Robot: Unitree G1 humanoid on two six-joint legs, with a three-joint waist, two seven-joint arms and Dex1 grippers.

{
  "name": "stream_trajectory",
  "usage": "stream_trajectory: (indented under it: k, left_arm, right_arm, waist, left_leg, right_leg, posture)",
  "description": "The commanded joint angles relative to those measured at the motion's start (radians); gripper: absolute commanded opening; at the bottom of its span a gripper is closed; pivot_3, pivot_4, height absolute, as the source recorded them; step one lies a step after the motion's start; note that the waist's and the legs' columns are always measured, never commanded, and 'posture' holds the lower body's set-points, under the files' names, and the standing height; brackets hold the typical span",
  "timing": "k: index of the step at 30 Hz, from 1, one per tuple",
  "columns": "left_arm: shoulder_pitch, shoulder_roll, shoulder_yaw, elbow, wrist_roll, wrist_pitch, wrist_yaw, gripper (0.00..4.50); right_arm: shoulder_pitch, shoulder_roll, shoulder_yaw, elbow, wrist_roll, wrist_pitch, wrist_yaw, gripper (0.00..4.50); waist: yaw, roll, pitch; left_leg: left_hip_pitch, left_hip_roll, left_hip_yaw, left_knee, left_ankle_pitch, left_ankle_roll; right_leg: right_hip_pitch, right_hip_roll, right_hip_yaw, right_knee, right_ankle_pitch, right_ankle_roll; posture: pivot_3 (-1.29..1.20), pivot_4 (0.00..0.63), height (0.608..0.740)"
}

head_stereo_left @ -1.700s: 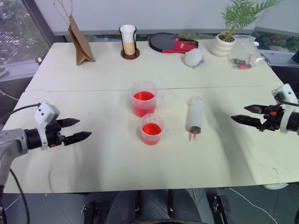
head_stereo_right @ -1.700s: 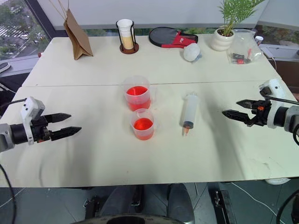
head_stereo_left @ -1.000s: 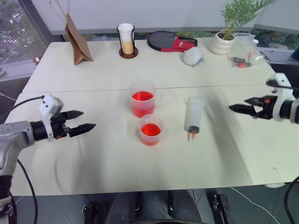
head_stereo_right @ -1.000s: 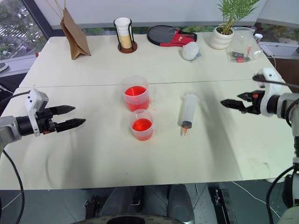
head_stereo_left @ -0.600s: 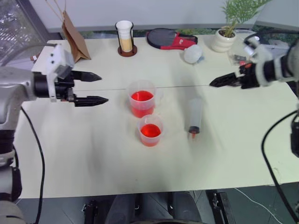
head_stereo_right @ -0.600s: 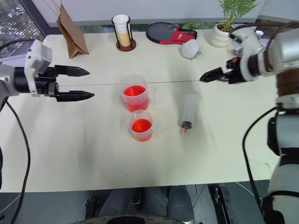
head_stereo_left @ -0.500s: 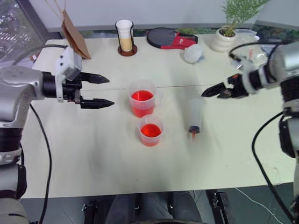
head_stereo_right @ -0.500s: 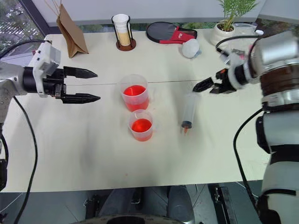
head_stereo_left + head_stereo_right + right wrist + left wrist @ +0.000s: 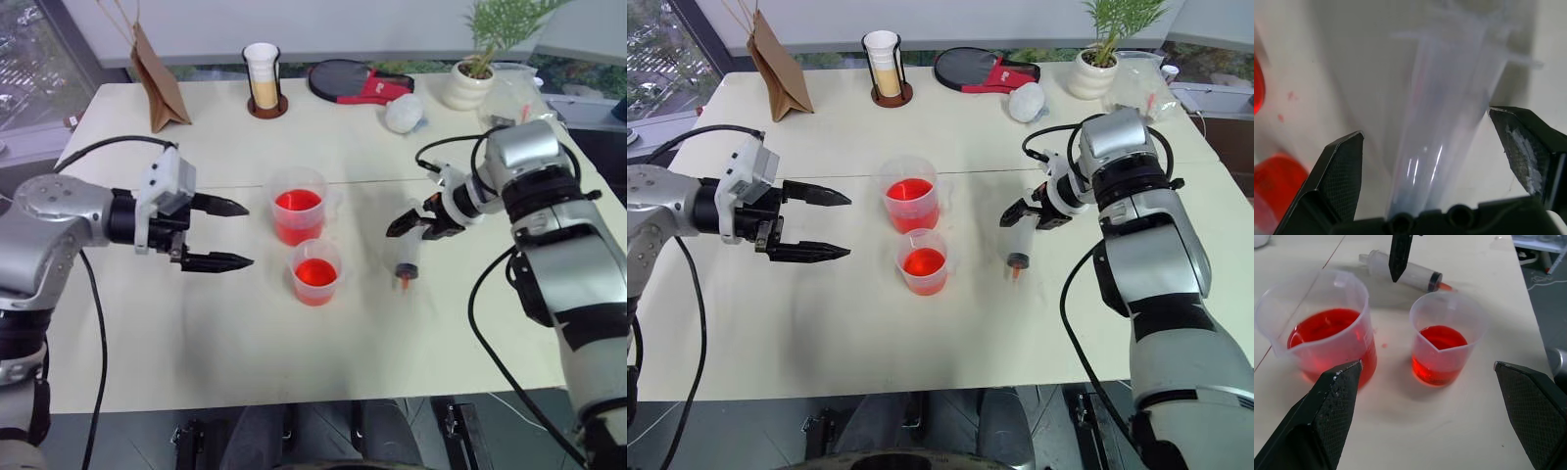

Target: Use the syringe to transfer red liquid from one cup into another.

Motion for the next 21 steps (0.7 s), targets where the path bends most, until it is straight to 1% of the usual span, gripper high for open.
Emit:
stream_trajectory:
  k: [1,2,3,4,5,8,10,12,14,16,19,21]
  left_arm:
    - [0.009,0.005,0.043,-0.032,-0.013,-0.001,0.025,4.50]
    - [0.015,0.004,0.043,-0.034,-0.012,-0.003,0.031,4.50]
    - [0.021,0.004,0.042,-0.035,-0.009,-0.006,0.036,4.50]
    - [0.025,0.005,0.040,-0.033,-0.006,-0.011,0.039,4.50]
    - [0.028,0.004,0.039,-0.029,-0.003,-0.015,0.041,4.50]
    - [0.024,0.001,0.038,-0.002,0.004,-0.027,0.044,4.50]
    - [0.017,0.004,0.042,0.043,0.018,-0.041,0.045,4.50]
    - [0.011,0.016,0.049,0.105,0.037,-0.064,0.040,4.50]
    - [-0.004,0.025,0.056,0.185,0.054,-0.091,0.028,4.50]
    - [-0.038,0.023,0.056,0.258,0.065,-0.111,0.019,4.50]
    - [-0.120,0.005,0.023,0.414,0.110,-0.166,-0.010,4.50]
    - [-0.182,-0.020,-0.003,0.514,0.147,-0.201,-0.018,4.50]
  right_arm:
    - [-0.011,0.023,0.005,0.002,-0.033,-0.032,-0.013,3.07]
    - [-0.006,0.027,0.004,-0.001,-0.037,-0.030,-0.015,2.57]
    - [-0.002,0.029,0.001,-0.004,-0.039,-0.024,-0.015,1.97]
    - [0.000,0.031,-0.003,-0.009,-0.041,-0.018,-0.017,1.60]
    - [0.004,0.033,-0.010,-0.015,-0.041,-0.012,-0.021,1.35]
    - [0.001,0.034,-0.050,-0.022,-0.035,0.004,-0.042,1.35]
    - [-0.034,0.018,-0.112,-0.033,-0.010,0.008,-0.037,1.35]
    - [-0.055,-0.025,-0.131,-0.140,0.022,-0.110,0.057,1.35]
    - [-0.072,-0.033,-0.240,-0.259,0.079,-0.307,0.114,1.35]
    - [-0.078,-0.048,-0.286,-0.342,0.128,-0.400,0.209,1.35]
    - [-0.093,0.029,-0.439,-0.410,0.240,-0.521,0.227,1.35]
    - [-0.034,0.095,-0.438,-0.490,0.234,-0.684,0.240,1.35]
  waist:
    - [-0.001,0.000,0.000]
    - [-0.003,0.000,0.000]
    - [-0.003,0.000,0.000]
    - [-0.003,-0.001,-0.001]
    - [-0.003,-0.001,-0.001]
    - [-0.001,-0.001,-0.001]
    - [-0.001,-0.001,0.000]
    - [-0.002,0.000,0.000]
    - [-0.003,0.002,0.001]
    - [-0.005,0.002,0.001]
    - [-0.005,0.001,0.000]
    - [-0.005,-0.001,0.000]
  left_leg:
    - [0.000,0.000,0.000,0.000,0.000,0.000]
    - [0.000,0.000,0.000,0.000,0.000,0.000]
    - [0.000,0.000,0.000,0.000,0.000,0.000]
    - [0.001,0.000,0.000,0.000,0.000,0.000]
    - [0.001,0.000,-0.001,0.000,0.000,0.000]
    - [0.001,0.000,-0.001,0.000,0.000,-0.001]
    - [0.001,0.000,-0.001,0.000,0.000,-0.001]
    - [0.001,0.000,-0.001,0.000,0.001,-0.001]
    - [0.001,0.000,-0.001,-0.001,0.001,-0.001]
    - [0.001,0.000,0.000,-0.001,0.001,-0.001]
    - [0.002,0.001,-0.001,-0.002,0.001,-0.001]
    - [0.003,0.001,-0.001,-0.003,0.001,-0.001]
  right_leg:
    - [0.000,0.000,0.000,0.000,0.000,0.000]
    - [0.000,0.000,0.000,0.000,0.000,0.000]
    - [0.000,0.000,0.000,0.000,0.000,0.000]
    - [0.000,0.000,0.000,0.000,0.000,0.000]
    - [0.000,0.001,0.000,0.001,0.000,0.000]
    - [0.001,0.001,0.000,0.001,0.000,0.000]
    - [0.001,0.001,0.000,0.001,0.000,0.000]
    - [0.001,0.001,0.000,0.001,0.000,0.000]
    - [0.000,0.001,0.000,0.001,0.000,0.000]
    - [-0.001,0.002,0.000,0.001,0.000,0.000]
    - [-0.001,0.004,0.000,0.001,0.000,0.001]
    - [0.000,0.005,0.000,0.001,0.000,0.001]
  posture:
    - [0.00,0.150,0.740]
    - [0.00,0.150,0.740]
    - [0.00,0.150,0.740]
    - [0.00,0.150,0.740]
    - [0.00,0.150,0.740]
    - [0.00,0.150,0.740]
    - [0.00,0.150,0.740]
    - [0.00,0.150,0.740]
    - [0.00,0.150,0.740]
    - [0.00,0.150,0.740]
    - [0.00,0.150,0.740]
    - [0.00,0.150,0.740]
